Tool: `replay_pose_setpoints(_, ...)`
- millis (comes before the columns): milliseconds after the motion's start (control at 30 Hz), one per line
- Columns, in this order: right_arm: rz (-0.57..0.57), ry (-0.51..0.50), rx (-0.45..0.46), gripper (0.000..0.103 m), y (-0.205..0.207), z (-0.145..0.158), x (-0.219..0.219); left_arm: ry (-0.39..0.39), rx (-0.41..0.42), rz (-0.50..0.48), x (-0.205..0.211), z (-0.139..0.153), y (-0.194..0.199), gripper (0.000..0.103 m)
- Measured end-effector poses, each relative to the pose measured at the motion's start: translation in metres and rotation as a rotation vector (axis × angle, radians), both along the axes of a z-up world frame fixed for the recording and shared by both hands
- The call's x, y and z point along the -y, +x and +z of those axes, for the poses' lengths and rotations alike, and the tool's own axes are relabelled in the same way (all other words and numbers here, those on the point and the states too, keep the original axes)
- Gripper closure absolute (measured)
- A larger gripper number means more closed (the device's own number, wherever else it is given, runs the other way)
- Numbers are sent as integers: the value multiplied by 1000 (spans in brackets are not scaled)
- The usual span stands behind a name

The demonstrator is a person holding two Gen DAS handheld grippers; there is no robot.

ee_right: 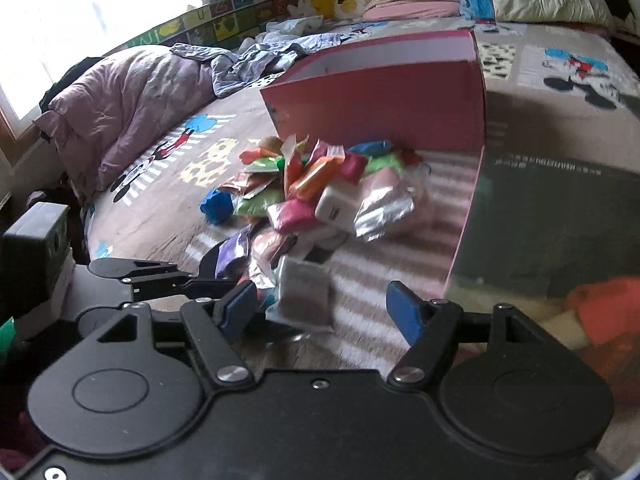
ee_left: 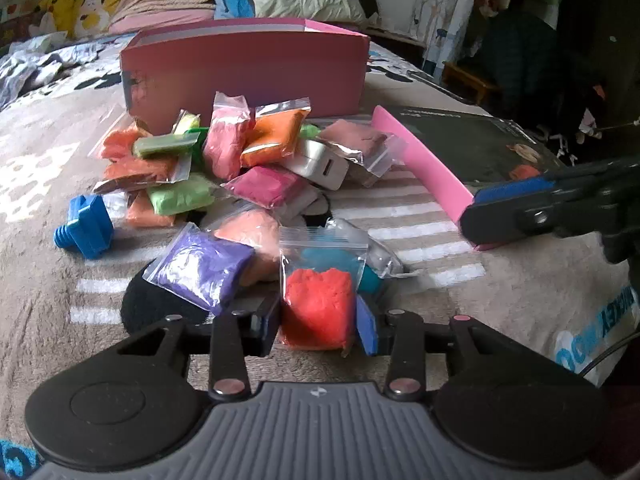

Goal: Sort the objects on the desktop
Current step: 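Grasp a clear plastic bag with the right tool while the left tool grasps the red clay packet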

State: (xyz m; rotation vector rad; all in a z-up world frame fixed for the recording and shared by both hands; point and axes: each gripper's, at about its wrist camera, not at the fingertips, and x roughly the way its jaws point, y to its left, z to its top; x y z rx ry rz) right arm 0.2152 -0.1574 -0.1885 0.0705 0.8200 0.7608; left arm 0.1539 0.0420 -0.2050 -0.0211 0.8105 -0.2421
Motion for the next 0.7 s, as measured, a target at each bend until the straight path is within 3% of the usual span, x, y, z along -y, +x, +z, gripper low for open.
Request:
replay_pose_setpoints(300,-27,97,-113,31,18,-30,-13,28,5,21,-9,13,-16,67)
replay_pose_setpoints(600,-12,77,-38,31,10,-25,-37,14,31,71,-29,34,-30,67)
replay_pose_setpoints(700,-27,61,-52,32,13,-30,-42,5,47,78,-33,44,-32,67)
